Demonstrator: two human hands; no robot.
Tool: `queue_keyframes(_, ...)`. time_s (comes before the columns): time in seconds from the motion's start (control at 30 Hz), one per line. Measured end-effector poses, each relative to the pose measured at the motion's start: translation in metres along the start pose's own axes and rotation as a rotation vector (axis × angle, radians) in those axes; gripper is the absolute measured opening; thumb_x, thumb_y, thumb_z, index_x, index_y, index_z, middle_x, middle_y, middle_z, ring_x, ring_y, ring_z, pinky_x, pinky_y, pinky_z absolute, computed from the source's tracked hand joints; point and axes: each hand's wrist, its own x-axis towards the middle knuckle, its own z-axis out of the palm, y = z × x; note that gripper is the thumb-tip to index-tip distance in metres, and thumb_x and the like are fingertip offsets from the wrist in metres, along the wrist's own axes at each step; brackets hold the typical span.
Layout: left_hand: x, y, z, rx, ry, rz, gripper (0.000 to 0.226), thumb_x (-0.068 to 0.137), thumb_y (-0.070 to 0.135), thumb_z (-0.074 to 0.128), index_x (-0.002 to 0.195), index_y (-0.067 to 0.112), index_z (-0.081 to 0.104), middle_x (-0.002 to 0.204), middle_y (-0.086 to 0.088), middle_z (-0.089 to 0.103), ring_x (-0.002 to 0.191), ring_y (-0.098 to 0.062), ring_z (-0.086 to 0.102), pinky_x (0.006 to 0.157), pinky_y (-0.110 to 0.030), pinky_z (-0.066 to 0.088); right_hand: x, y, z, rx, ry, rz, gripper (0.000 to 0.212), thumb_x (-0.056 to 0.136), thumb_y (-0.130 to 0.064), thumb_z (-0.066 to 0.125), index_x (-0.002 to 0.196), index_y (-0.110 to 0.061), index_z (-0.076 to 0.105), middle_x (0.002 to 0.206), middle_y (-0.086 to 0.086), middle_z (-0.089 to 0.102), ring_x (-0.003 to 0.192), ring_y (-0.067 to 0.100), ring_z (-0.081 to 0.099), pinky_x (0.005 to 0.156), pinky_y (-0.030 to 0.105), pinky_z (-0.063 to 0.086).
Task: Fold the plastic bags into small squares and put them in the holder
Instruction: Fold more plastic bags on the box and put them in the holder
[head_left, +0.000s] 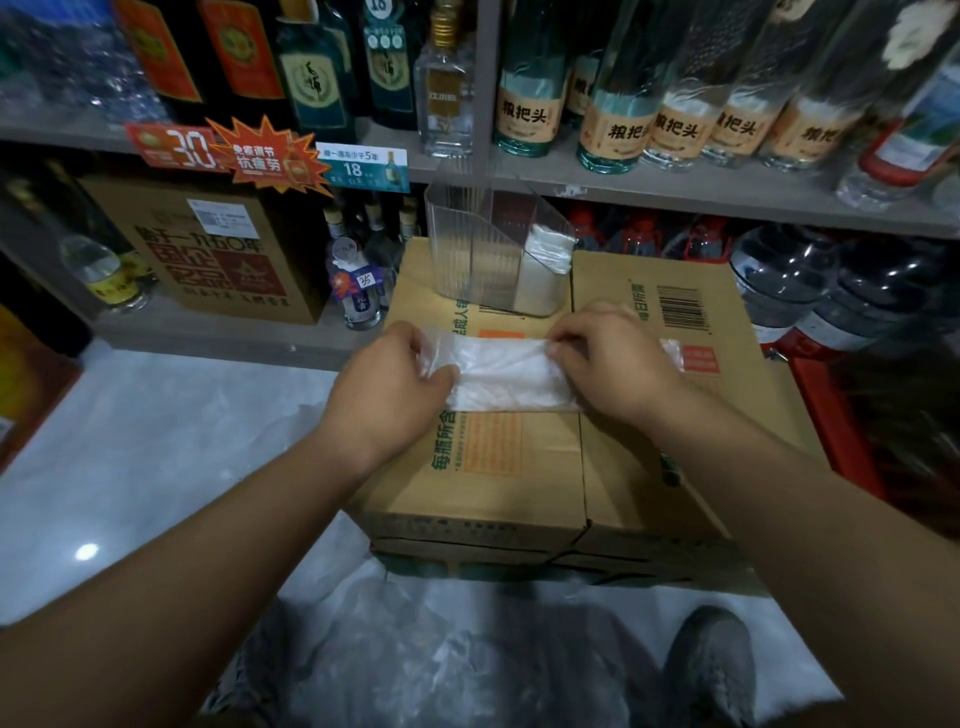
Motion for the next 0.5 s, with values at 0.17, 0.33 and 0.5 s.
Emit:
queue_keyframes(0.17, -0.010, 0.000, 0.000, -0.087, 0.027, 0.026, 0.041, 0.089, 0.040, 0.072, 0.120, 0.026, 0.049, 0.091, 0.006, 0.066, 0.089, -0.018, 0.064, 0.079, -0.038, 0.052, -0.004, -0.001, 0.007, 0.208, 0.009, 0.030, 0.013, 0.092, -0.026, 0.070, 0.103, -0.032, 0.072, 0.097, -0.016, 0.061, 0.105, 0.018, 0.056, 0.099, 0.048, 0.046)
queue_keyframes(0.33, -0.019, -0.005, 0.002, 0.087, 0.173, 0.199, 0.059, 0.090, 0.041, 0.068, 0.140, 0.020, 0.046, 0.131, 0.000, 0.051, 0.125, -0.024, 0.046, 0.104, -0.042, 0.036, -0.013, -0.005, 0.005, 0.278, -0.068, 0.013, 0.016, 0.091, -0.027, 0.072, 0.089, -0.042, 0.067, 0.094, -0.025, 0.064, 0.103, 0.013, 0.058, 0.101, 0.048, 0.045)
queue_keyframes(0.5, -0.027, -0.006, 0.010, 0.385, -0.113, 0.509, 0.067, 0.095, 0.057, 0.023, 0.151, 0.023, 0.041, 0.163, 0.001, 0.032, 0.153, -0.015, 0.020, 0.126, -0.044, 0.002, -0.023, -0.008, 0.003, 0.216, -0.139, -0.025, 0.012, 0.092, -0.029, 0.071, 0.089, -0.040, 0.069, 0.092, -0.029, 0.061, 0.101, 0.009, 0.058, 0.102, 0.047, 0.045)
